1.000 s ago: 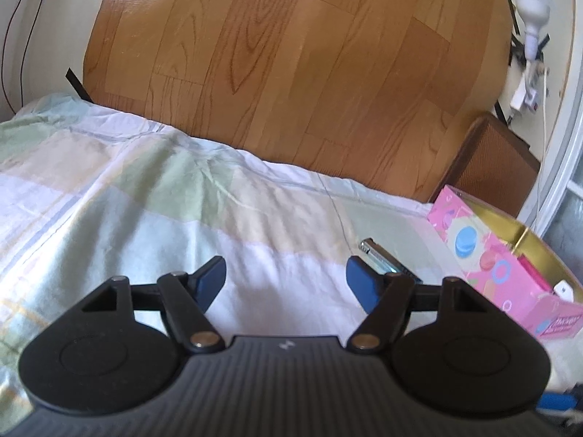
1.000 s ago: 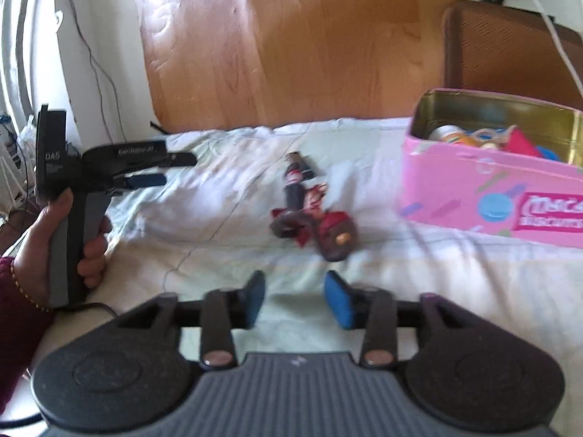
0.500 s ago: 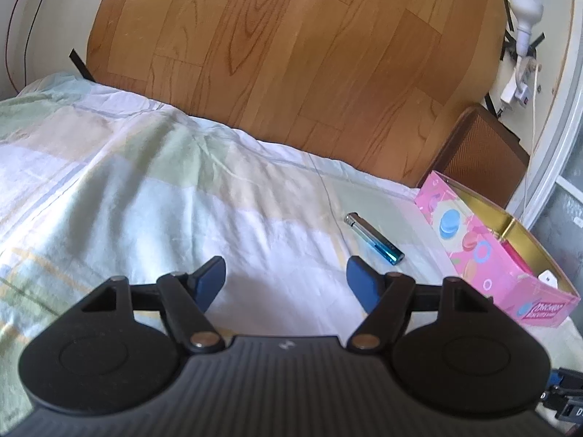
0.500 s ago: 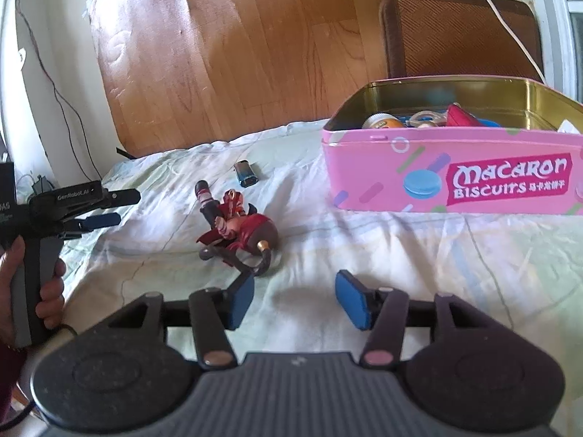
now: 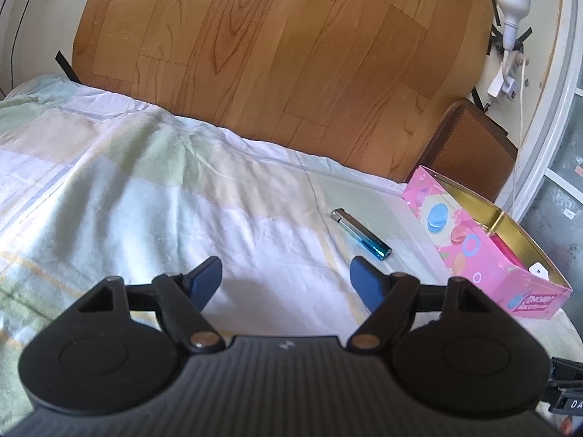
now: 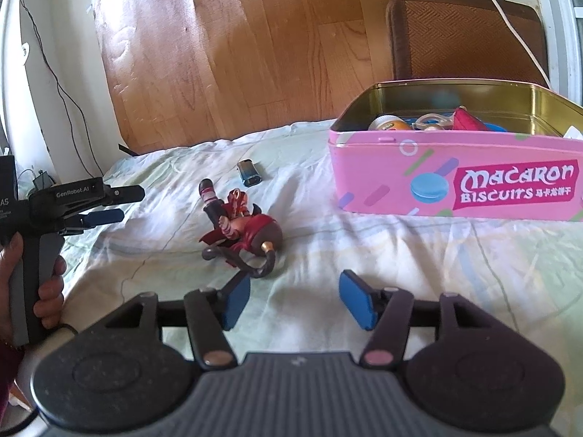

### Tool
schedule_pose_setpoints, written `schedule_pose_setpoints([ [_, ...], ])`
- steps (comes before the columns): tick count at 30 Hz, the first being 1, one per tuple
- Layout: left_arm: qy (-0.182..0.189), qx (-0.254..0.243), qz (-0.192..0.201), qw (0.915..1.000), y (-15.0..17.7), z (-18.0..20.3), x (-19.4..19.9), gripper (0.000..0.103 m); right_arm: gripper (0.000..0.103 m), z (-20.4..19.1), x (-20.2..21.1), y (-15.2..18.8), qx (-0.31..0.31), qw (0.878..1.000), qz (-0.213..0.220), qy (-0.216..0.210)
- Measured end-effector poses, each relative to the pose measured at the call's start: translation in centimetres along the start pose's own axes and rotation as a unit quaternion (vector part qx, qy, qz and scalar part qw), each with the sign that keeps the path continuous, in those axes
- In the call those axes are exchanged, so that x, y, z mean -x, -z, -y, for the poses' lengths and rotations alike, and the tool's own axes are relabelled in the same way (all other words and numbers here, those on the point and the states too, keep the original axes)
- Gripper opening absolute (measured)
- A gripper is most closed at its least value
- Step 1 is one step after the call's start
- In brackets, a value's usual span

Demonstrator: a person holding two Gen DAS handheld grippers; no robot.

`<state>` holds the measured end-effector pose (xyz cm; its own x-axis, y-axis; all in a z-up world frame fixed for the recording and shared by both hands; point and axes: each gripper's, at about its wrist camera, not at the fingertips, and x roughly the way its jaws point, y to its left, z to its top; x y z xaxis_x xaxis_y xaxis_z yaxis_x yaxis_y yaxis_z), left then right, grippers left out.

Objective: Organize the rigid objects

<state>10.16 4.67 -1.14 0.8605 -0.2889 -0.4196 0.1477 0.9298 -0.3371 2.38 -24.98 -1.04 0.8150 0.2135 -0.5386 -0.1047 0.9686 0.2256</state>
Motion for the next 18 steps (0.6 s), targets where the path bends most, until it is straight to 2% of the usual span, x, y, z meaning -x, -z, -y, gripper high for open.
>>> schedule_pose_setpoints([
  [18, 0.017, 0.0, -0.003, 0.9999, 0.03, 0.05, -0.12, 0.079, 0.062, -0.52, -0.35, -0.14, 0.015, 1.0, -0.004, 0.004],
])
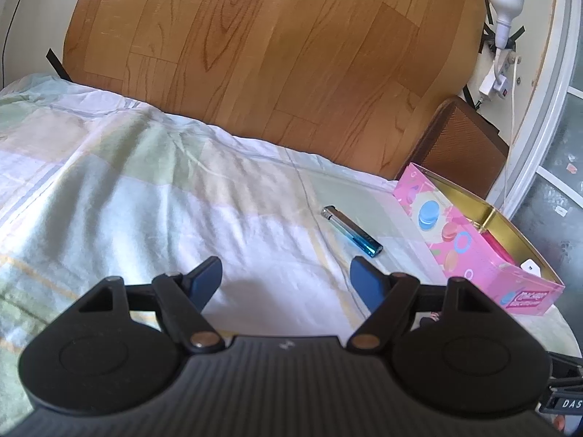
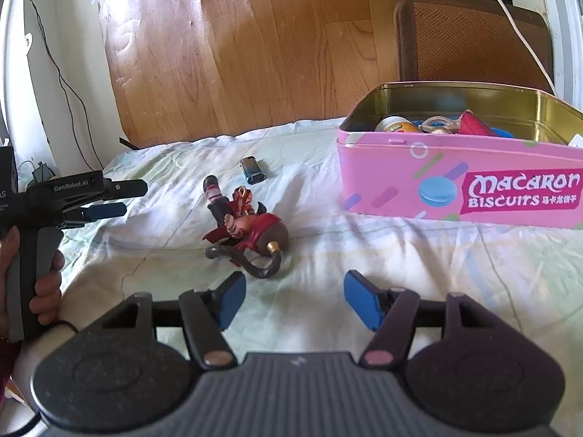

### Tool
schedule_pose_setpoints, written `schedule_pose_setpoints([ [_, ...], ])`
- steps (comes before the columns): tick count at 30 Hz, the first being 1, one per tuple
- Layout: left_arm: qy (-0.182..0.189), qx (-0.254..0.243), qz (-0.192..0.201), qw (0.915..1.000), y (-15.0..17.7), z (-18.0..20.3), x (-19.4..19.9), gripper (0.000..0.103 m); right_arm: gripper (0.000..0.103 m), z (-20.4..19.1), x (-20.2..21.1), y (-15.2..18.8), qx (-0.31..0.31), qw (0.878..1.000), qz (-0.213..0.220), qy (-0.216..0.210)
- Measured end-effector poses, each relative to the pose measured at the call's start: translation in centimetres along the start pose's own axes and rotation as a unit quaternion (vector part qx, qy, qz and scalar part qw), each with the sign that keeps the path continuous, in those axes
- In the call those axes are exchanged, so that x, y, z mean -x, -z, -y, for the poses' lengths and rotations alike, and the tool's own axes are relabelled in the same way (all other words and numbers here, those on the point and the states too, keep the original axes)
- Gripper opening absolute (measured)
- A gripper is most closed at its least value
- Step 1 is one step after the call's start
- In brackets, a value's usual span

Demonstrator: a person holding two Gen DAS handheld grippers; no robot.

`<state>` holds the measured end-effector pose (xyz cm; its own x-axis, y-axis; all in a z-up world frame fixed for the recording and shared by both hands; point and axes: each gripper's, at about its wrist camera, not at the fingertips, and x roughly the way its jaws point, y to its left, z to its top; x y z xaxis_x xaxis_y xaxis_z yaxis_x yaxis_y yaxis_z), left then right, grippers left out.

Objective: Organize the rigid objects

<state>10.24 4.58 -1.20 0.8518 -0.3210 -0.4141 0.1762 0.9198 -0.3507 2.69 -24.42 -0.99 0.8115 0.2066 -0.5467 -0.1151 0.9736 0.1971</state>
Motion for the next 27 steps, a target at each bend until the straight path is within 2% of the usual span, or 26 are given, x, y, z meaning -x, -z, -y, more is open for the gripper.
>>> schedule_pose_setpoints([
  [9, 0.003, 0.001, 0.0, 1.0, 0.0, 0.1, 0.1, 0.079, 0.063, -0.1, -0.1, 0.0, 0.004, 1.0, -0.002, 0.0],
  [13, 0.022, 0.017, -0.015, 0.9995, 0.2, 0.0, 0.1, 0.079, 0.064, -0.2, -0.3, -0.2, 0.008, 1.0, -0.005, -0.005],
  [16, 0.048, 0.034, -0.024, 0.998, 0.5, 0.5, 0.7, 0.079, 0.064, -0.4, -0.5, -0.4, 0.015, 1.0, -0.008, -0.011],
  [19, 0.095, 0.041, -0.031, 0.9942, 0.6, 2.0, 1.3, 0.079, 0.064, -0.7, -0.9, -0.6, 0.025, 0.999, -0.013, -0.016],
  [25, 0.176, 0.013, -0.067, 0.982, 0.5, 6.7, 0.3, 0.083, 0.064, -1.5, -1.9, -1.3, 0.05, 0.998, -0.019, -0.03],
  [27, 0.189, 0.0, -0.082, 0.9787, 0.8, 7.9, -0.5, 0.083, 0.064, -1.7, -2.4, -1.5, 0.059, 0.998, -0.023, -0.031],
])
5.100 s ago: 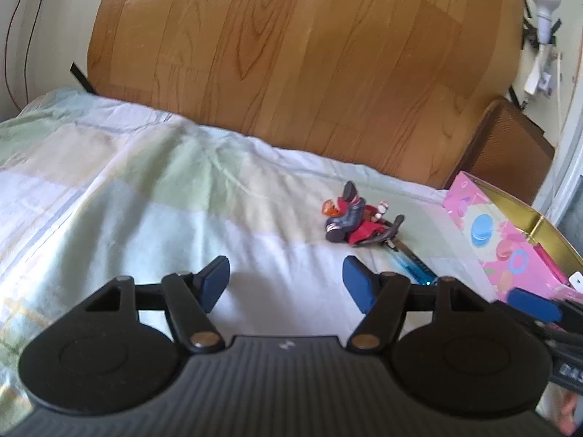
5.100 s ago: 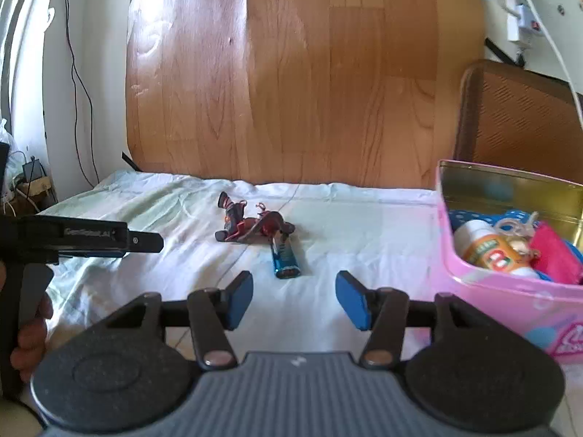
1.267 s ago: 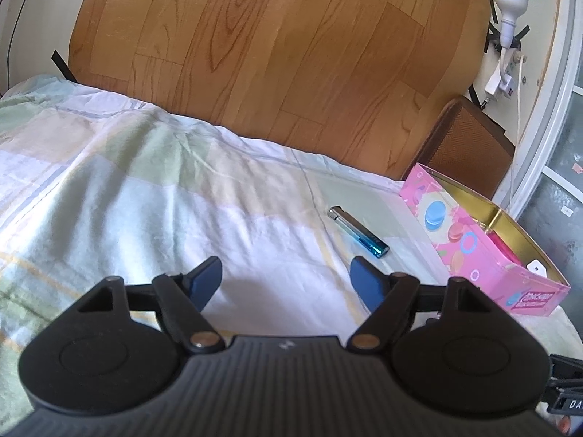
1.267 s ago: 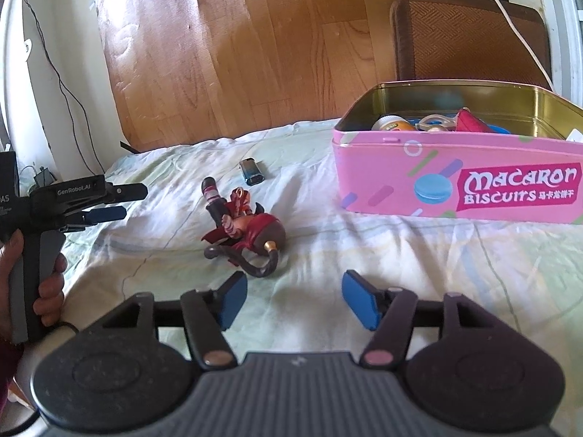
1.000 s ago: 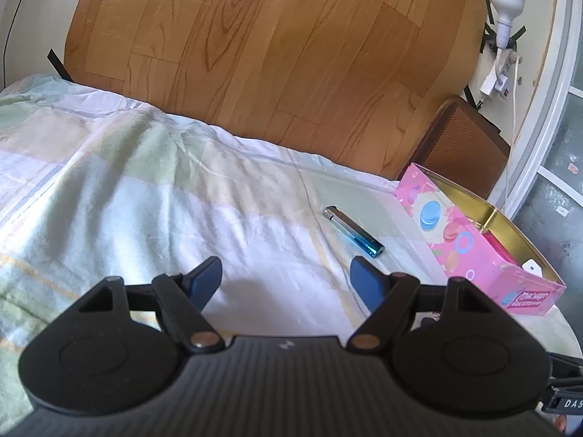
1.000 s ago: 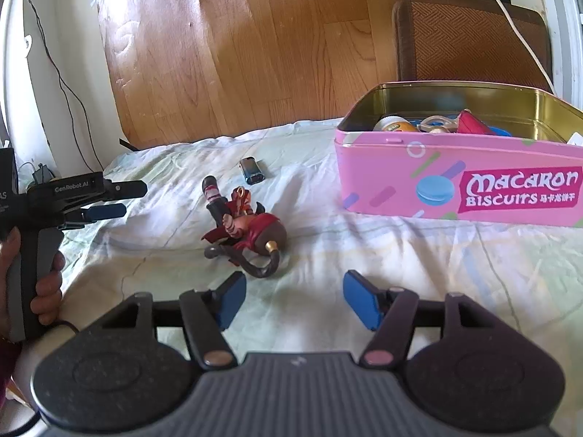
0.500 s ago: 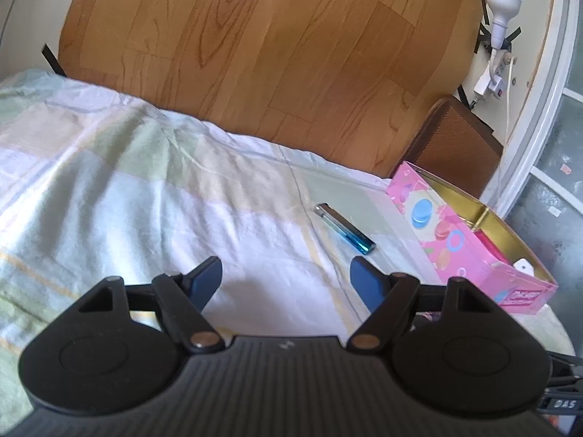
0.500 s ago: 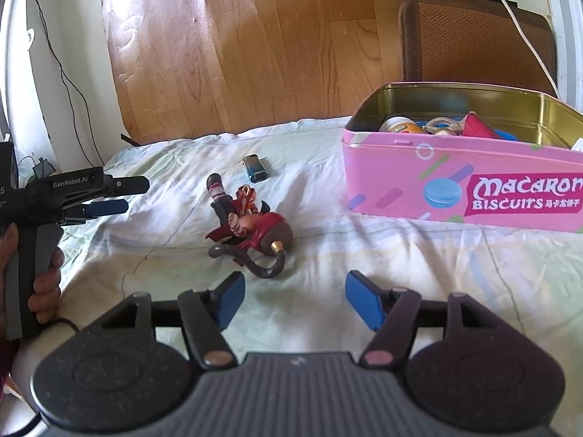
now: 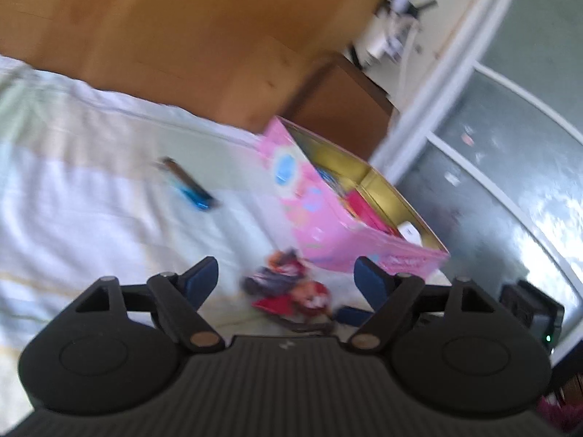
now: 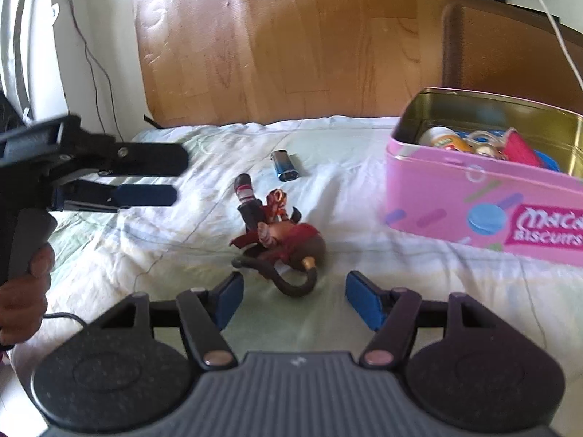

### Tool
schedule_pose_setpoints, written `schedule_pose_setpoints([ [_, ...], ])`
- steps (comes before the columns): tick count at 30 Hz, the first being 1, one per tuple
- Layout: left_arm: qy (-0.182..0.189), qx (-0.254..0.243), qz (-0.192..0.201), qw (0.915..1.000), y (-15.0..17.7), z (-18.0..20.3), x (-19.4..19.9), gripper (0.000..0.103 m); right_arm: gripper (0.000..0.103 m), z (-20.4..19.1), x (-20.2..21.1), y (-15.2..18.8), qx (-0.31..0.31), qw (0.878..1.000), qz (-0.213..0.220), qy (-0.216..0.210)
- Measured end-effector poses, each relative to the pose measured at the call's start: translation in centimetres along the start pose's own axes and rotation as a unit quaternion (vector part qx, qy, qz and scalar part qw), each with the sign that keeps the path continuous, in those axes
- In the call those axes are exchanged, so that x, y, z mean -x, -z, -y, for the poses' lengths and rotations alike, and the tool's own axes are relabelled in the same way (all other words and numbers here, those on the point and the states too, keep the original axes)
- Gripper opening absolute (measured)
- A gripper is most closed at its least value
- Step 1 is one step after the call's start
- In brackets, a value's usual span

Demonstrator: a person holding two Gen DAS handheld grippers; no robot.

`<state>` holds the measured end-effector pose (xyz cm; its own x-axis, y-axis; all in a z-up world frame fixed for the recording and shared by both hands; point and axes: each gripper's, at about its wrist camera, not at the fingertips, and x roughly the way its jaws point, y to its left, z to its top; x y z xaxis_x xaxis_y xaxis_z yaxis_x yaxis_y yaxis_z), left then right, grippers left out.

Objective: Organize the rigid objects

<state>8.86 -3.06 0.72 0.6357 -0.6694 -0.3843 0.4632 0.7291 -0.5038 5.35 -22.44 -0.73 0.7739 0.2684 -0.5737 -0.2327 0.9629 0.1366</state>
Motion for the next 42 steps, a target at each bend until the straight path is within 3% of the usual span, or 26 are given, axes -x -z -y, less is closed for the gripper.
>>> schedule_pose_setpoints([
  [4, -0.02, -0.022, -0.029, 0.9992, 0.2, 1.0, -3.0, 0.081, 0.065, -0.3, -1.1, -0.7, 0.024, 1.0, -0.004, 0.0],
  [6, -0.021, -0.014, -0.046, 0.9986, 0.3, 0.8, -4.5, 0.061, 0.049, -0.5, -1.5, -0.7, 0.04, 0.999, 0.001, 0.001],
  [8, -0.034, -0.011, -0.05, 0.9981, 0.4, 0.8, -5.0, 0.055, 0.046, -0.6, -1.4, -0.8, 0.047, 0.999, 0.013, 0.012],
  [9, -0.032, -0.018, -0.046, 0.9983, 0.2, 1.1, -5.0, 0.046, 0.046, -0.4, -1.3, -0.8, 0.043, 0.999, 0.017, 0.012],
  [13, -0.016, -0.049, -0.022, 0.9984, -1.3, 3.2, -4.2, 0.046, 0.045, 0.8, -0.2, -1.1, 0.014, 0.999, 0.048, 0.001],
  [22, 0.019, -0.117, 0.018, 0.9928, -6.2, 9.4, -6.9, 0.047, 0.045, 4.6, 4.1, -4.3, -0.011, 0.984, 0.167, 0.06],
  [26, 0.038, -0.144, 0.015, 0.9887, -7.5, 12.0, -10.7, 0.047, 0.045, 8.0, 4.8, -5.1, -0.03, 0.977, 0.184, 0.1],
  [30, 0.045, -0.148, -0.008, 0.9878, -7.6, 13.0, -14.9, 0.048, 0.046, 11.4, 4.1, -5.3, -0.061, 0.975, 0.173, 0.126],
  [34, 0.023, -0.144, -0.02, 0.9891, -7.6, 13.1, -17.8, 0.05, 0.046, 13.7, 2.0, -5.3, -0.07, 0.974, 0.15, 0.158],
  [36, -0.01, -0.142, -0.018, 0.9896, -7.9, 12.6, -18.5, 0.054, 0.051, 14.7, 1.0, -5.4, -0.082, 0.968, 0.155, 0.181],
  [38, -0.03, -0.119, -0.009, 0.9923, -8.5, 11.5, -18.1, 0.057, 0.059, 15.5, 0.8, -5.4, -0.097, 0.958, 0.172, 0.21],
  [42, -0.046, -0.101, 0.012, 0.9937, -8.9, 9.7, -15.6, 0.057, 0.058, 16.4, 0.8, -4.7, -0.128, 0.949, 0.188, 0.217],
])
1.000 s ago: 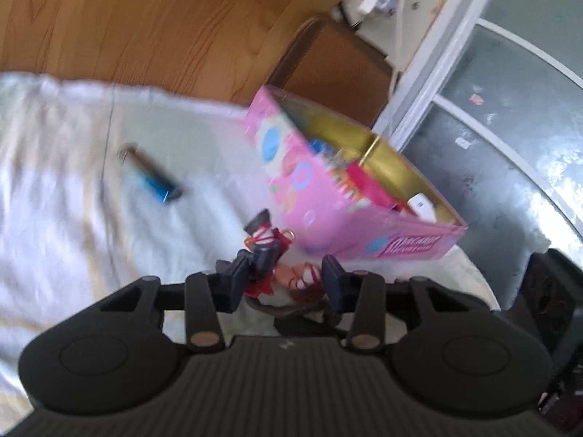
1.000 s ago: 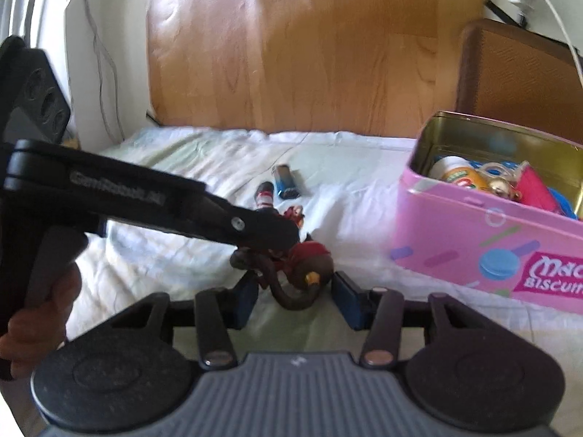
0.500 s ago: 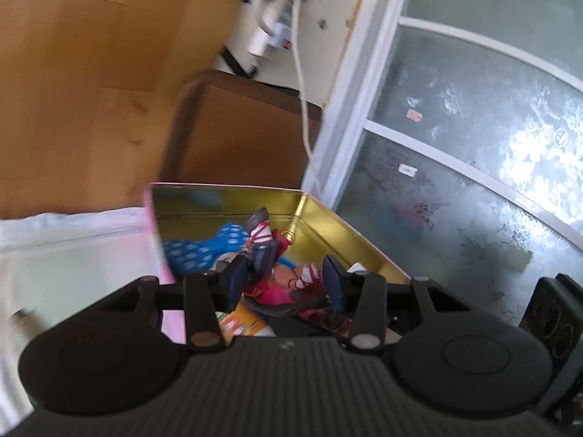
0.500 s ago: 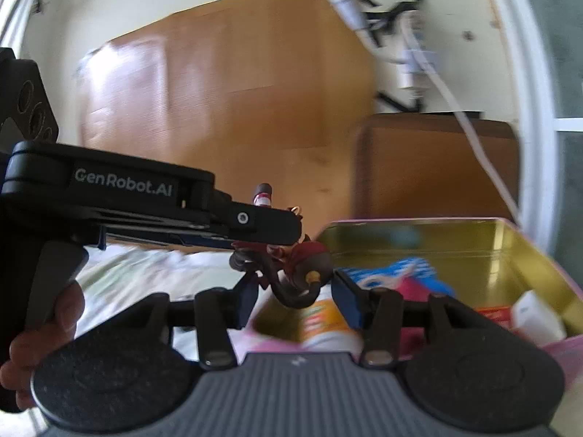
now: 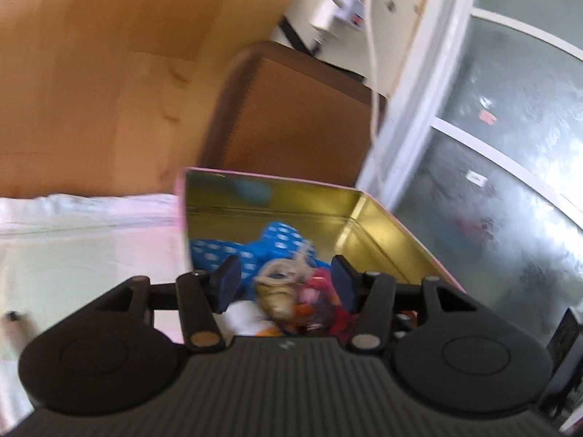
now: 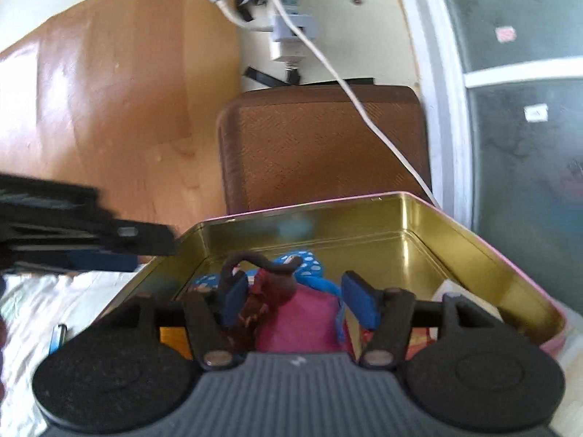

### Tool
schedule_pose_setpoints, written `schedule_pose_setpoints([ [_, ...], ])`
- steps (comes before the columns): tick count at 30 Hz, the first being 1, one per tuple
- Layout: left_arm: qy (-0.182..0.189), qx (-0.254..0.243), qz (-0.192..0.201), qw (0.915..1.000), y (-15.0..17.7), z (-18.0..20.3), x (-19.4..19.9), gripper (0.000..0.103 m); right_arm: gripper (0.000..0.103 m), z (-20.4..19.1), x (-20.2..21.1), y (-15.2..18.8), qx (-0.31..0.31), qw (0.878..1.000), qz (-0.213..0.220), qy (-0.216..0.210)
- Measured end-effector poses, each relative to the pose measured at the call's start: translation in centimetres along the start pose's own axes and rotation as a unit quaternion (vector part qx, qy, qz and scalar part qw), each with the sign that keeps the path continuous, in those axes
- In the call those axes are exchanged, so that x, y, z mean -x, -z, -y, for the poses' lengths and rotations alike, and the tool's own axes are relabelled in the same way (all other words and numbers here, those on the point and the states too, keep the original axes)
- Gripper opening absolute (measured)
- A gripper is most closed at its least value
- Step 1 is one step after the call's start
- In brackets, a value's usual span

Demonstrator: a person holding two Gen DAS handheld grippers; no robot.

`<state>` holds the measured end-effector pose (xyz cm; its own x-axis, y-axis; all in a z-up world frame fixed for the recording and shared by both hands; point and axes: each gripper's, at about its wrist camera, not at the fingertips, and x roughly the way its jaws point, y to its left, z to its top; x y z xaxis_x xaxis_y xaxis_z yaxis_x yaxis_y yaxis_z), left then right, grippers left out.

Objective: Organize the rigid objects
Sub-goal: 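Carry the red figure into the pink tin and open the left gripper, then move the right gripper to the blue lighter on the bed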

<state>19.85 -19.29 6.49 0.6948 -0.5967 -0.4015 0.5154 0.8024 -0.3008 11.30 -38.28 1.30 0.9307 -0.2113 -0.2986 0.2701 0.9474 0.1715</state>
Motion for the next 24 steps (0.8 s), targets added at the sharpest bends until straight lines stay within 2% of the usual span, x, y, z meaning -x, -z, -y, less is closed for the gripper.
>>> schedule_pose_setpoints([
  [5, -0.025, 0.005, 0.017, 0.9995, 0.9, -2.2, 3.0, 0.06, 0.058, -0.5, 1.0, 0.0, 0.003, 1.0, 0.008, 0.003],
  [12, -0.076, 0.02, 0.004, 0.9969, 3.4, -6.7, 6.4, 0.061, 0.058, -2.4, 3.9, 1.5, 0.019, 1.0, 0.011, -0.006],
  [15, -0.085, 0.031, 0.0, 0.9959, 4.4, -8.2, 7.6, 0.061, 0.058, -3.5, 4.2, 1.8, 0.044, 0.999, 0.007, -0.005],
  [17, -0.092, 0.044, -0.005, 0.9948, 5.0, -9.2, 8.0, 0.062, 0.058, -4.5, 3.3, 0.6, 0.088, 0.996, 0.019, 0.025],
  [19, -0.097, 0.056, -0.007, 0.9937, 5.3, -10.0, 8.4, 0.062, 0.058, -4.1, 2.0, -1.5, 0.078, 0.995, 0.033, 0.058],
  [21, -0.099, 0.064, -0.002, 0.993, 5.7, -10.6, 9.2, 0.062, 0.058, -3.2, 0.3, -3.7, 0.065, 0.993, 0.02, 0.092],
  [24, -0.106, 0.059, 0.009, 0.9926, 6.2, -11.1, 10.5, 0.063, 0.058, -2.2, 0.4, -4.7, 0.023, 0.997, 0.015, 0.073],
])
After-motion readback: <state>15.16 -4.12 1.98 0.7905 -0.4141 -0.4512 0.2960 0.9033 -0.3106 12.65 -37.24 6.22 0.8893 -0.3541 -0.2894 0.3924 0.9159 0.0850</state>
